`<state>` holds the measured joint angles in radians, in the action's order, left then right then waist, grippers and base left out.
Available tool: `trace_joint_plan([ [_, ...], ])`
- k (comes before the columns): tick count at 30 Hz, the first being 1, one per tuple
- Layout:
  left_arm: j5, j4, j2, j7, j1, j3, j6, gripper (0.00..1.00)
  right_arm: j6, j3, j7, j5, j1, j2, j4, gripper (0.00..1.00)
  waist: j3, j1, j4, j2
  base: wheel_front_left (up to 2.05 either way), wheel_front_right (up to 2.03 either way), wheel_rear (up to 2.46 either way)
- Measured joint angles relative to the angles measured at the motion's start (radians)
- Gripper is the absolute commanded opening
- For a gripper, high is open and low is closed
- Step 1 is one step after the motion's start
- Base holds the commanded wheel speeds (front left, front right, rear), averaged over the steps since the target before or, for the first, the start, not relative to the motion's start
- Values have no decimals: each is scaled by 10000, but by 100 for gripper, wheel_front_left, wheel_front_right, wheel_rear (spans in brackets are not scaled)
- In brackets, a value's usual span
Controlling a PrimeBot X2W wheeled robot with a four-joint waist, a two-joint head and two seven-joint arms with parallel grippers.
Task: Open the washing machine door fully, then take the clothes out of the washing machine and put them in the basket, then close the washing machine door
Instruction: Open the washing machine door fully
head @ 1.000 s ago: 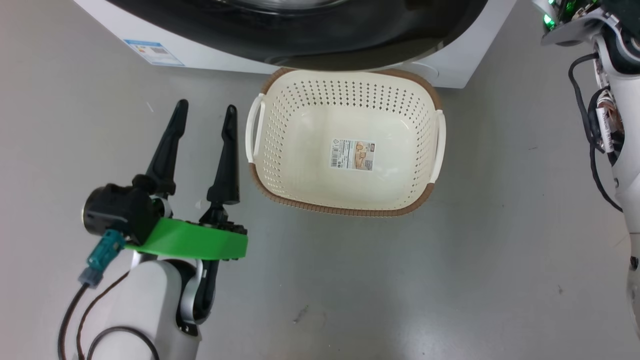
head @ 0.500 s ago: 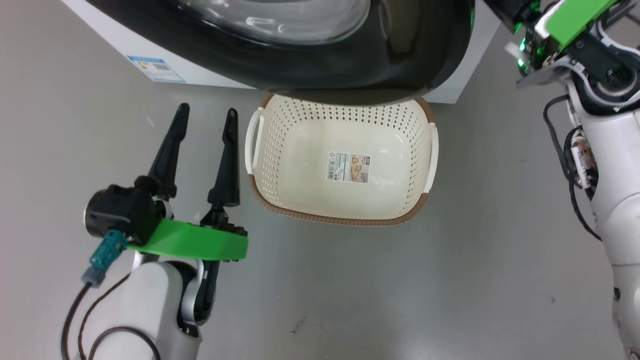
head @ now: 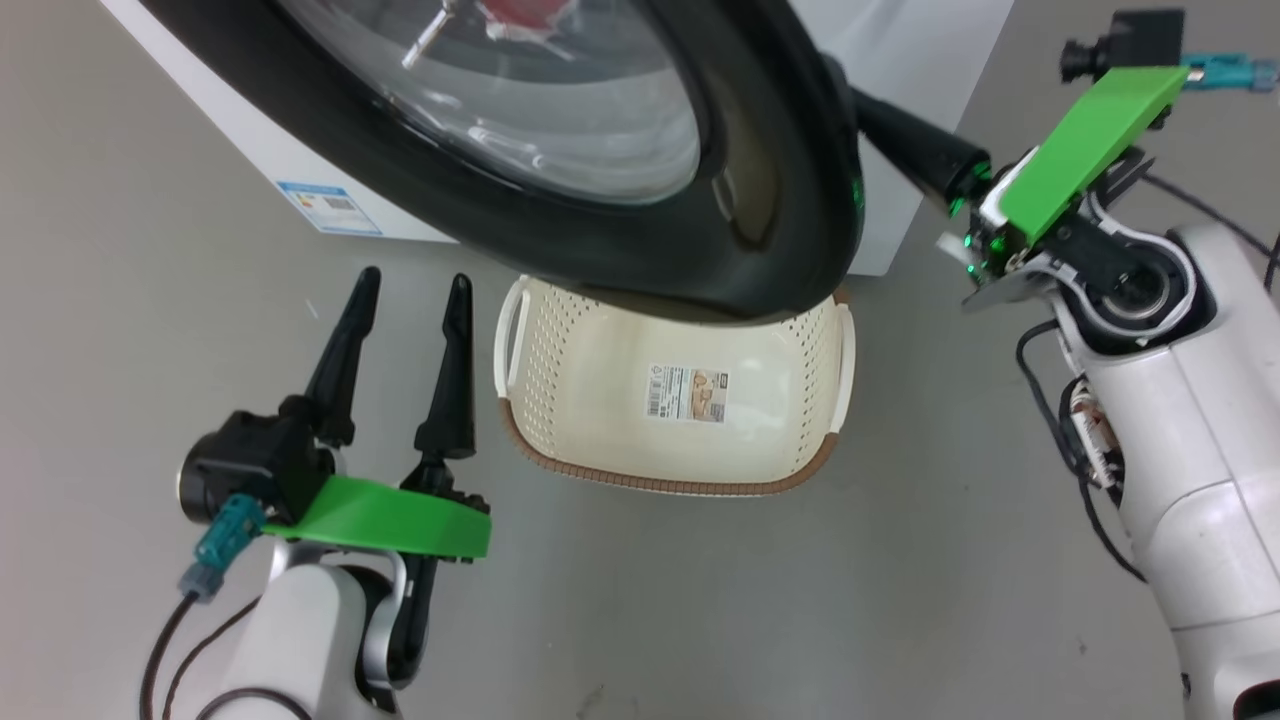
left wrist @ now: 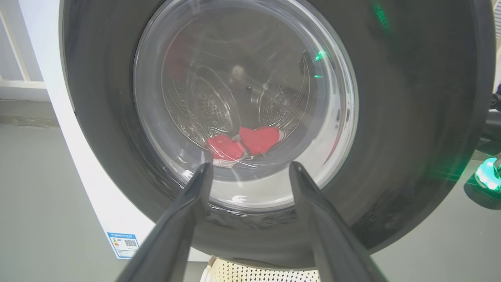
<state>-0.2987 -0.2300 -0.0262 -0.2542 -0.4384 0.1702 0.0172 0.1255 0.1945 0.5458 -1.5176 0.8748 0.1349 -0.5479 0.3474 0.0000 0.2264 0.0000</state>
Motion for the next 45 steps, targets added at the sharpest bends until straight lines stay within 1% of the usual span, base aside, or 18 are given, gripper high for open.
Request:
trace_joint_plan([
  [4, 0, -33, -2, 0, 194, -38, 6, 100, 0, 142, 2, -207, -314, -117, 59, 0, -263, 0, -37, 0, 0, 0, 0],
  [14, -2, -159, -8, 0, 569, 10, 4, 100, 0, 408, 2, -217, -827, -234, 123, 0, -812, 0, -41, 0, 0, 0, 0],
  [18, -2, -178, -10, 0, 698, 10, 4, 100, 0, 472, -6, -207, -903, -259, 140, 0, -874, 0, -47, 0, 0, 0, 0],
  [23, -2, -176, -13, 0, 709, 8, 4, 100, 0, 529, -322, -31, -902, -261, 104, 0, -811, 0, -68, 0, 0, 0, 0],
  [24, -2, -176, -15, 0, 708, 8, 4, 100, 0, 558, -477, 163, -901, -255, 81, 18, -784, 0, -78, 0, 0, 0, 0],
  [25, -2, -174, -15, 0, 707, 8, 4, 100, 0, 594, -658, 343, -899, -257, 67, 40, -755, 0, -87, 0, 0, 0, 0],
  [26, -2, -174, -15, 0, 706, 4, 4, 100, 0, 616, -840, 441, -899, -261, 52, 52, -726, 0, -100, 0, 0, 0, 0],
  [27, -2, -174, -15, 0, 705, -4, 4, 100, 0, 648, -1005, 516, -895, -259, 56, 99, -699, 0, -116, 0, 0, 0, 0],
  [31, -2, -167, -15, 0, 681, -67, 10, 100, 0, 828, -1680, 1041, -880, -221, 226, 100, -596, 0, -231, 0, 0, 0, 0],
  [34, 0, -144, -15, 0, 599, -107, 23, 100, 0, 1037, -2458, 1565, -855, -36, 420, 100, -511, 0, -353, 0, 0, 0, 0],
  [39, 2, -71, -19, 0, 544, -299, 25, 100, 0, 1662, -4207, 2972, -700, 453, 485, 100, -366, 0, -601, 0, 0, 0, 0],
  [43, 2, -29, -17, 0, 438, -439, 25, 100, 0, 2242, -5825, 3994, -677, 621, 337, 100, -287, 0, -838, 0, 0, 0, 0],
  [45, -15, -29, -19, 0, 438, -487, 102, 100, 2, 2485, -6683, 4403, -646, 652, 222, 100, -254, 1, -969, 0, 0, 0, 0],
])
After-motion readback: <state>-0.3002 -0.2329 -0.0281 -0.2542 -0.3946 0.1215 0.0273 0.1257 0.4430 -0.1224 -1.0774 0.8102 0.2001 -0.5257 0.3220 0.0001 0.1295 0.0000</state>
